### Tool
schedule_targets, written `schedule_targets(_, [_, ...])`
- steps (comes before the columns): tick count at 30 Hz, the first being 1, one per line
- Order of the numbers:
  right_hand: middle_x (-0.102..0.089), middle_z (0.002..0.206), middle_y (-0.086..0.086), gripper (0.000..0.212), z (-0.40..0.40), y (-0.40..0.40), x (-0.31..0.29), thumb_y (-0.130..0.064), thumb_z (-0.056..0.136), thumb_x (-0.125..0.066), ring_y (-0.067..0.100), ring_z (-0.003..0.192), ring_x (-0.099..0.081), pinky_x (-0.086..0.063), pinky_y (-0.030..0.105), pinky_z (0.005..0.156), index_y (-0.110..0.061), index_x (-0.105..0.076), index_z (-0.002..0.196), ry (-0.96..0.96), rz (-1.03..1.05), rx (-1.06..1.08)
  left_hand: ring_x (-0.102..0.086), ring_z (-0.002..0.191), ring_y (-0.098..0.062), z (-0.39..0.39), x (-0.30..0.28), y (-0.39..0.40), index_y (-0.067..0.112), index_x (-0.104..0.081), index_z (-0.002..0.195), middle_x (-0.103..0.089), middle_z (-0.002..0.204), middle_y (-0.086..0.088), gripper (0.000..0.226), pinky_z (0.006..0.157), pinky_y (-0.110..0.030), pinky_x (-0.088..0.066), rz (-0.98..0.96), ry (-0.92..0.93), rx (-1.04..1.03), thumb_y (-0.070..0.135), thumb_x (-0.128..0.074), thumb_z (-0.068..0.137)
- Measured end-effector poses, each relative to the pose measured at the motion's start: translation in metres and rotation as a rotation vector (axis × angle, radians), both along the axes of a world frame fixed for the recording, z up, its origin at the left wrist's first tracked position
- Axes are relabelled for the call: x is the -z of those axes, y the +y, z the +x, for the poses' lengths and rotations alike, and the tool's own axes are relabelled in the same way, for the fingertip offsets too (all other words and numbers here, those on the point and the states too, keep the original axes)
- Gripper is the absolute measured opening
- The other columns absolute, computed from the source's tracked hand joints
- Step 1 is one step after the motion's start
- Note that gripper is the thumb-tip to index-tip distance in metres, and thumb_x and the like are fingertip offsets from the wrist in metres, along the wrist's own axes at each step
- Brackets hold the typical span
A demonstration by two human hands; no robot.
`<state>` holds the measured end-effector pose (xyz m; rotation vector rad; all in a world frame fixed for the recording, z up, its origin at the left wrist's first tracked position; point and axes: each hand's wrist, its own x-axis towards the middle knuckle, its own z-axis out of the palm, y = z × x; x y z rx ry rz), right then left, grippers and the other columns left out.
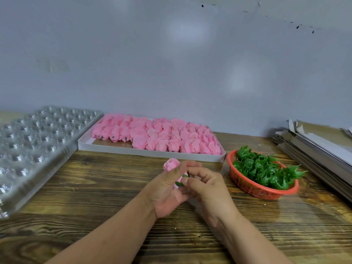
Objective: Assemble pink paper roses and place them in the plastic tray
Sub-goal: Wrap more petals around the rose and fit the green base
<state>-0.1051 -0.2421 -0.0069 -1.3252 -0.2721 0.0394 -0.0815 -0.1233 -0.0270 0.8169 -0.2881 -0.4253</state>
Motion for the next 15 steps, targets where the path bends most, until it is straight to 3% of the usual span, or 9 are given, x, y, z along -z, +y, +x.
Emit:
schedule_targets(3, [-0.064,0.082,0.024,0.019,0.002,-0.001,0.0,0.016,0.077,-0.058,0.022,0.062,-0.062,-0.055,0.025,0.058,0.004,-0.07,0.086,0.102,0.089,-0.033,-0.063,0.094,-0.022,-0.001,-0.002,0.001,0.014,-0.077,0.093,-0.07,0.105,-0.007,0.063,0.085,-0.038,-0.053,0.029,-0.039,0.032,0.041,-0.096,0.04])
schedule_targets(6, [-0.065,0.085,0.024,0.016,0.004,-0.001,0.002,0.006,0.067,-0.063,0.023,0.065,-0.064,-0.057,0.027,0.062,0.003,-0.071,0.081,0.148,0.167,-0.08,-0.061,0.095,-0.024,-0.004,-0.005,0.0,0.015,-0.077,0.093,-0.069,0.106,-0.008,0.065,0.079,-0.038,-0.053,0.072,-0.07,0.013,0.044,-0.096,0.038])
schedule_targets(11, [-0.071,0.09,0.017,0.008,0.006,-0.003,0.002,-0.003,0.069,-0.069,0.019,0.075,-0.068,-0.058,0.029,0.067,-0.002,-0.075,0.075,0.171,0.271,-0.209,-0.064,0.107,-0.023,-0.007,-0.01,-0.001,0.012,-0.065,0.111,-0.071,0.112,-0.007,0.097,0.093,-0.046,-0.048,0.184,-0.087,-0.046,0.051,-0.096,0.027])
schedule_targets(13, [-0.072,0.092,0.017,0.011,0.006,-0.004,0.002,-0.005,0.07,-0.068,0.018,0.073,-0.068,-0.058,0.027,0.063,0.0,-0.075,0.077,0.189,0.28,-0.246,-0.065,0.108,-0.022,-0.009,-0.012,-0.002,0.011,-0.064,0.111,-0.071,0.113,-0.008,0.098,0.101,-0.047,-0.045,0.205,-0.105,-0.058,0.051,-0.096,0.028])
schedule_targets(15, [-0.07,0.093,0.02,0.015,0.007,-0.005,0.001,-0.003,0.069,-0.067,0.02,0.07,-0.067,-0.058,0.027,0.06,0.004,-0.073,0.081,0.227,0.295,-0.26,-0.066,0.106,-0.02,-0.01,-0.012,-0.002,0.01,-0.065,0.11,-0.071,0.114,-0.009,0.094,0.098,-0.042,-0.049,0.213,-0.115,-0.069,0.049,-0.096,0.031])
